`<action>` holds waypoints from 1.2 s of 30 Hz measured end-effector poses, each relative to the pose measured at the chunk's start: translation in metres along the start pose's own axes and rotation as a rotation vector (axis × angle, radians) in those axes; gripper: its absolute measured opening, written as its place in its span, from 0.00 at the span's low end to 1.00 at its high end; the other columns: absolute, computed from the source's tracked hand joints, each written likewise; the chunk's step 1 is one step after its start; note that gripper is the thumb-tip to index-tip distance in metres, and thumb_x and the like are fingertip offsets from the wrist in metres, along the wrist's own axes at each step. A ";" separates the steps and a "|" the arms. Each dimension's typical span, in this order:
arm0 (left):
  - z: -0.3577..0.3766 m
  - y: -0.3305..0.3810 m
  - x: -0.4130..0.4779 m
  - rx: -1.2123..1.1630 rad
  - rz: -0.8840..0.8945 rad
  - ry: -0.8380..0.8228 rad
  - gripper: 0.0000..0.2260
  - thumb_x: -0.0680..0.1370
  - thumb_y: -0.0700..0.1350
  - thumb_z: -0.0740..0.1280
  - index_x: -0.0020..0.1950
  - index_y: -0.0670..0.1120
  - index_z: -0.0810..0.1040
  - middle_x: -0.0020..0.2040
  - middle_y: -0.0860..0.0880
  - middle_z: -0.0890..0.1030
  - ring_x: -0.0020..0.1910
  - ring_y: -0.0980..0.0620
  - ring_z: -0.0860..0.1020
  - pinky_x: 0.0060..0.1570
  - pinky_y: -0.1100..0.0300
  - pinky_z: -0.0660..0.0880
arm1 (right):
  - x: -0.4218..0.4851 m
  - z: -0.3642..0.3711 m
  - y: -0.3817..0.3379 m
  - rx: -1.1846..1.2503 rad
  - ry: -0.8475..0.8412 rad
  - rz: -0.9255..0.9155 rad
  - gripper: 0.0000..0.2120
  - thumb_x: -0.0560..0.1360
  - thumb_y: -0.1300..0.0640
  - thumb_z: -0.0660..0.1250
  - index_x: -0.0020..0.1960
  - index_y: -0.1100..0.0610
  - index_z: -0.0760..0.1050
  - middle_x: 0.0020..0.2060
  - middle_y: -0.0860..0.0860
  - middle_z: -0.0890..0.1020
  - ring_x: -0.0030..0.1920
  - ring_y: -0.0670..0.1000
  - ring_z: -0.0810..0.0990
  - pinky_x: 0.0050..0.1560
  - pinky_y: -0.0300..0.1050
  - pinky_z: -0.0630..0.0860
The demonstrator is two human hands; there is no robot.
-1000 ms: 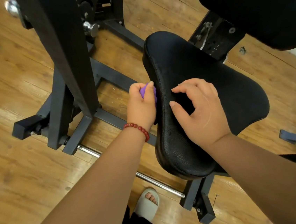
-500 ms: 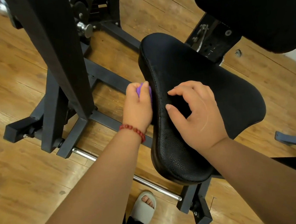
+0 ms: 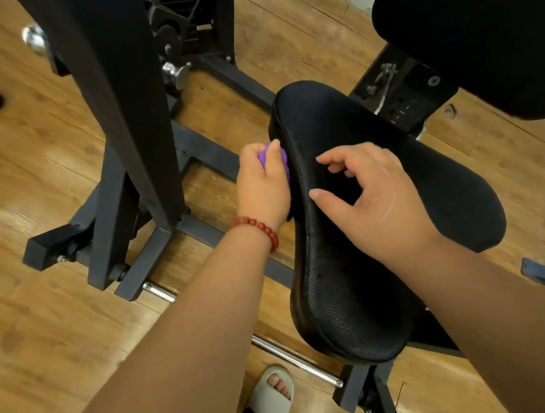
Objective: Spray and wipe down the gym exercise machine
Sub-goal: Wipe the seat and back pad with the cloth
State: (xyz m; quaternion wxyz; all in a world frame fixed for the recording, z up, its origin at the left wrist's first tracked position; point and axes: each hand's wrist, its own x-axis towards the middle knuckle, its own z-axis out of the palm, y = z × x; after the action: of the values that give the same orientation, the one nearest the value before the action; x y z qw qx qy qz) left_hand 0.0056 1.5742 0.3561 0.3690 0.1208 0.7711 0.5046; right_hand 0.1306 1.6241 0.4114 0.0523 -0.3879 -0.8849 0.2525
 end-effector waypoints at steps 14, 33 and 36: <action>0.006 0.011 0.038 -0.054 0.008 0.072 0.12 0.83 0.54 0.56 0.42 0.52 0.68 0.32 0.55 0.72 0.23 0.65 0.70 0.26 0.69 0.67 | 0.062 0.010 0.015 -0.066 0.004 -0.061 0.27 0.71 0.39 0.63 0.68 0.48 0.71 0.64 0.45 0.70 0.66 0.47 0.64 0.65 0.43 0.55; 0.004 0.017 0.084 -0.042 0.072 -0.038 0.10 0.83 0.56 0.56 0.51 0.52 0.72 0.39 0.54 0.75 0.35 0.56 0.75 0.30 0.64 0.71 | 0.068 0.016 0.021 -0.095 -0.006 -0.044 0.32 0.72 0.32 0.54 0.73 0.45 0.66 0.72 0.43 0.65 0.73 0.46 0.59 0.71 0.45 0.50; 0.009 0.029 0.111 -0.018 0.007 -0.142 0.11 0.82 0.56 0.57 0.46 0.52 0.73 0.39 0.51 0.77 0.37 0.51 0.76 0.37 0.56 0.74 | 0.068 0.016 0.020 -0.088 -0.004 -0.045 0.32 0.72 0.33 0.54 0.73 0.45 0.66 0.72 0.43 0.65 0.73 0.45 0.58 0.71 0.44 0.49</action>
State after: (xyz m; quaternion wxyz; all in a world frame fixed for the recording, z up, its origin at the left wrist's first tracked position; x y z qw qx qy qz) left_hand -0.0710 1.6562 0.3292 0.4221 0.1554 0.7381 0.5030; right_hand 0.0924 1.6775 0.3802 0.0391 -0.3695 -0.9037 0.2128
